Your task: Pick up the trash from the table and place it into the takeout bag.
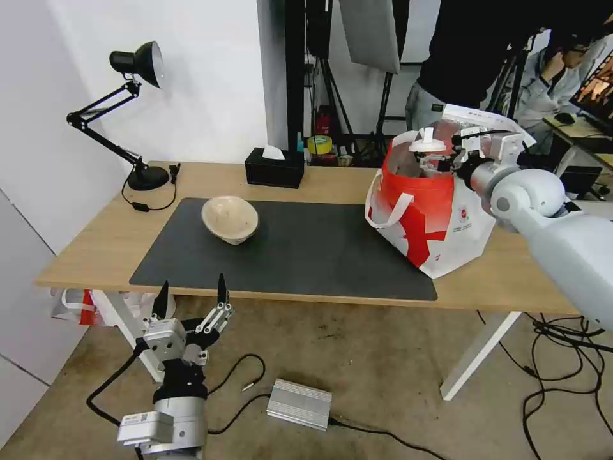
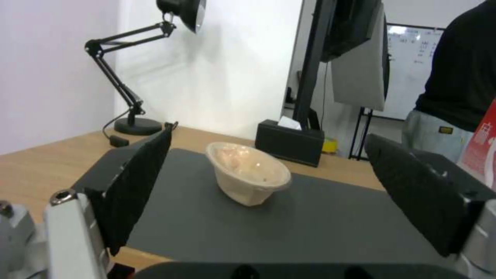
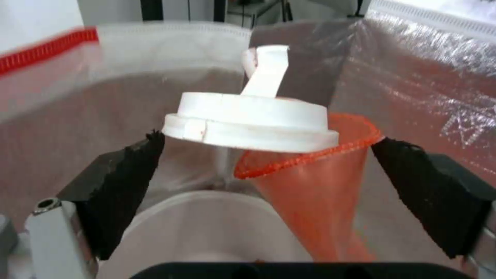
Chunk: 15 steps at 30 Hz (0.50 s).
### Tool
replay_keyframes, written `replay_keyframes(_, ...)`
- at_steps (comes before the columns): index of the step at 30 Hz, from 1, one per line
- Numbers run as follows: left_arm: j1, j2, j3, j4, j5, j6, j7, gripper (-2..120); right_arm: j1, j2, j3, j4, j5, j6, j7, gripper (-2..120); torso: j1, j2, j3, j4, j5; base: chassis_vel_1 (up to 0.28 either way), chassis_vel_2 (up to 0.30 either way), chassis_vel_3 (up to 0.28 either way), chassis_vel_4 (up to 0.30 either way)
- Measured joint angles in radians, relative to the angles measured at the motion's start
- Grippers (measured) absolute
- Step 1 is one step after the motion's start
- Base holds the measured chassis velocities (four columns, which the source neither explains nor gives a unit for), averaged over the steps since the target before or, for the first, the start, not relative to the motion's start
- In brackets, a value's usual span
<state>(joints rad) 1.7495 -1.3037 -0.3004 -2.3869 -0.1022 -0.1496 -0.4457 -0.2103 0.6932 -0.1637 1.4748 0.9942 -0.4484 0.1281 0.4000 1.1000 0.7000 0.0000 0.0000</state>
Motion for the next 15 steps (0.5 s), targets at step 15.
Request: replay_keyframes(15, -0.011, 0.001, 0.000, 0.004, -0.002, 0.000, -0.002, 100, 0.049, -0.007, -0.045, -0.038, -0.324, 0.029, -0.160, 100, 0.000, 0.000, 0.000, 0.0000, 0.0000, 0.000, 0.000, 0.000, 0.000)
